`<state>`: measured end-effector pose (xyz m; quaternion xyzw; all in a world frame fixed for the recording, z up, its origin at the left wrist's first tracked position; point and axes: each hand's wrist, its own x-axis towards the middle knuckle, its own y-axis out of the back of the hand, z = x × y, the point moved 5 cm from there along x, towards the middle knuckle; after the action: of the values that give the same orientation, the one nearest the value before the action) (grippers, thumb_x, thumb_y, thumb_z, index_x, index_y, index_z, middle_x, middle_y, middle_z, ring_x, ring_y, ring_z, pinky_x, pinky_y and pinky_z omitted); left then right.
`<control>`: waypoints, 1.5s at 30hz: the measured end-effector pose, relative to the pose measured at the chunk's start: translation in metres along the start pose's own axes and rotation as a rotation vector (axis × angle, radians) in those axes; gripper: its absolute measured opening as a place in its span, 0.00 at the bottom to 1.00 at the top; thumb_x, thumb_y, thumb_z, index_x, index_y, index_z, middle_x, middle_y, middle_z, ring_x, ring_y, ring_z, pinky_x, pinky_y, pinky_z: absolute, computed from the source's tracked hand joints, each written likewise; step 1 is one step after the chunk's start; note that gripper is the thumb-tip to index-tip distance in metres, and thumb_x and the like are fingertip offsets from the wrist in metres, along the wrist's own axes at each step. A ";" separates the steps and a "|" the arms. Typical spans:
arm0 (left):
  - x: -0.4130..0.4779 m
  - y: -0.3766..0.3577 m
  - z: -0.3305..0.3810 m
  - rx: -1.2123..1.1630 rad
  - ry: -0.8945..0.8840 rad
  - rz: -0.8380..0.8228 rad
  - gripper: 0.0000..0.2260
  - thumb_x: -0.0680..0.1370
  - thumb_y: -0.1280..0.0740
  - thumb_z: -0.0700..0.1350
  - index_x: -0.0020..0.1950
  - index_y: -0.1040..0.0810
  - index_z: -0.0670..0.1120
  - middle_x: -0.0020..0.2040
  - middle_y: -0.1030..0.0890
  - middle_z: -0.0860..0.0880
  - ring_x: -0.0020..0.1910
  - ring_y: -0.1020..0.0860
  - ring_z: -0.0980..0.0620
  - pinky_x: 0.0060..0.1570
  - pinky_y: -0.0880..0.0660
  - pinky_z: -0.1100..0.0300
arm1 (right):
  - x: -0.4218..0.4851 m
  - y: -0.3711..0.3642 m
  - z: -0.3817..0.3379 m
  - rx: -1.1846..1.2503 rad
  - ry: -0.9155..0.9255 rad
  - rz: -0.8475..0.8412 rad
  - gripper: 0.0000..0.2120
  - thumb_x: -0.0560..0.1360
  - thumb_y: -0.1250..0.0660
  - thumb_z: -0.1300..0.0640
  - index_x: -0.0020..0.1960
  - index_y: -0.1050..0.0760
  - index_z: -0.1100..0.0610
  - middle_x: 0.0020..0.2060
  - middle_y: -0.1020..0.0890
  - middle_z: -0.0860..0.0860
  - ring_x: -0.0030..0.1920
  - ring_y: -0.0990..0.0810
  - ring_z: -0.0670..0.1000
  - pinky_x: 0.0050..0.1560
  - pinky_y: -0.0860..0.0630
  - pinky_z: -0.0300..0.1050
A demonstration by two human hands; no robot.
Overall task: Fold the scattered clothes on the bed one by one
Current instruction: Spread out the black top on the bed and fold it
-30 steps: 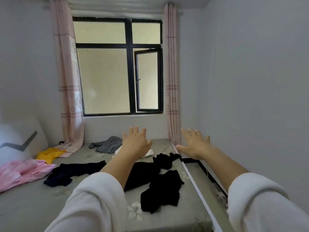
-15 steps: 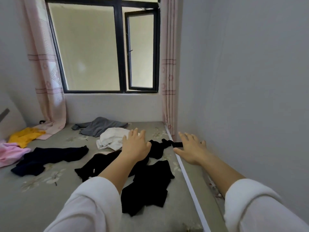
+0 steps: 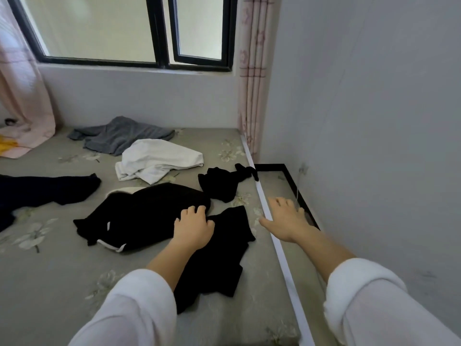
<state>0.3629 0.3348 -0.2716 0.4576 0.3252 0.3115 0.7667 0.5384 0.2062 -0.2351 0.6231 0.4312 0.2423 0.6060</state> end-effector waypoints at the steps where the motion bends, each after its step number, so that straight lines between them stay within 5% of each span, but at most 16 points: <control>1: 0.013 -0.003 0.002 -0.011 0.008 0.006 0.24 0.81 0.45 0.51 0.75 0.40 0.46 0.73 0.37 0.43 0.72 0.40 0.42 0.69 0.38 0.44 | 0.014 -0.001 0.002 0.004 0.005 -0.013 0.28 0.79 0.44 0.43 0.74 0.44 0.54 0.74 0.41 0.54 0.73 0.43 0.56 0.69 0.43 0.58; 11: 0.134 -0.054 0.015 -0.113 0.187 0.087 0.24 0.80 0.44 0.50 0.75 0.40 0.46 0.73 0.36 0.43 0.71 0.38 0.43 0.68 0.36 0.46 | 0.172 -0.044 0.032 -0.025 0.189 -0.128 0.30 0.79 0.43 0.44 0.76 0.47 0.56 0.74 0.41 0.54 0.72 0.42 0.57 0.69 0.42 0.59; 23: 0.163 -0.201 0.017 -0.366 0.862 0.105 0.24 0.80 0.43 0.51 0.74 0.39 0.45 0.73 0.36 0.43 0.70 0.38 0.43 0.65 0.33 0.46 | 0.300 -0.152 0.065 -0.260 0.683 -0.393 0.30 0.80 0.45 0.44 0.77 0.49 0.55 0.73 0.39 0.54 0.72 0.41 0.56 0.69 0.41 0.56; 29: 0.140 -0.289 0.012 -0.421 1.050 0.042 0.30 0.79 0.41 0.55 0.77 0.47 0.48 0.78 0.49 0.44 0.76 0.50 0.41 0.72 0.42 0.46 | 0.314 -0.233 0.080 -0.327 0.771 -0.535 0.32 0.80 0.43 0.44 0.77 0.50 0.56 0.75 0.43 0.52 0.74 0.44 0.54 0.70 0.42 0.56; 35: 0.120 -0.371 -0.003 -0.406 1.021 -0.072 0.35 0.79 0.37 0.55 0.78 0.54 0.55 0.79 0.60 0.48 0.77 0.57 0.39 0.74 0.49 0.44 | 0.316 -0.303 0.085 -0.402 0.894 -0.569 0.40 0.77 0.37 0.49 0.78 0.61 0.51 0.78 0.56 0.49 0.77 0.56 0.52 0.73 0.46 0.56; 38: 0.114 -0.380 -0.009 -0.238 0.995 -0.005 0.24 0.81 0.39 0.46 0.76 0.41 0.54 0.79 0.53 0.50 0.77 0.52 0.43 0.73 0.43 0.48 | 0.323 -0.325 0.088 -0.472 0.922 -0.457 0.33 0.79 0.39 0.54 0.78 0.53 0.51 0.78 0.51 0.49 0.77 0.50 0.53 0.71 0.42 0.55; 41: 0.109 -0.372 -0.014 -0.340 0.986 0.154 0.17 0.80 0.39 0.41 0.69 0.28 0.49 0.76 0.38 0.48 0.75 0.40 0.45 0.70 0.38 0.53 | 0.328 -0.320 0.082 -0.437 0.985 -0.238 0.16 0.81 0.43 0.56 0.68 0.33 0.51 0.69 0.32 0.50 0.70 0.37 0.53 0.63 0.37 0.51; 45: 0.085 -0.325 -0.016 -0.829 1.124 0.557 0.10 0.81 0.41 0.43 0.58 0.22 0.48 0.47 0.18 0.48 0.44 0.22 0.53 0.42 0.28 0.62 | 0.335 -0.281 0.062 0.009 0.830 -0.291 0.09 0.82 0.45 0.56 0.50 0.28 0.57 0.43 0.22 0.54 0.50 0.25 0.57 0.47 0.34 0.49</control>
<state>0.4594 0.2827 -0.5897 -0.0312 0.3958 0.7776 0.4876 0.6919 0.4209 -0.5888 0.4086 0.7223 0.3823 0.4065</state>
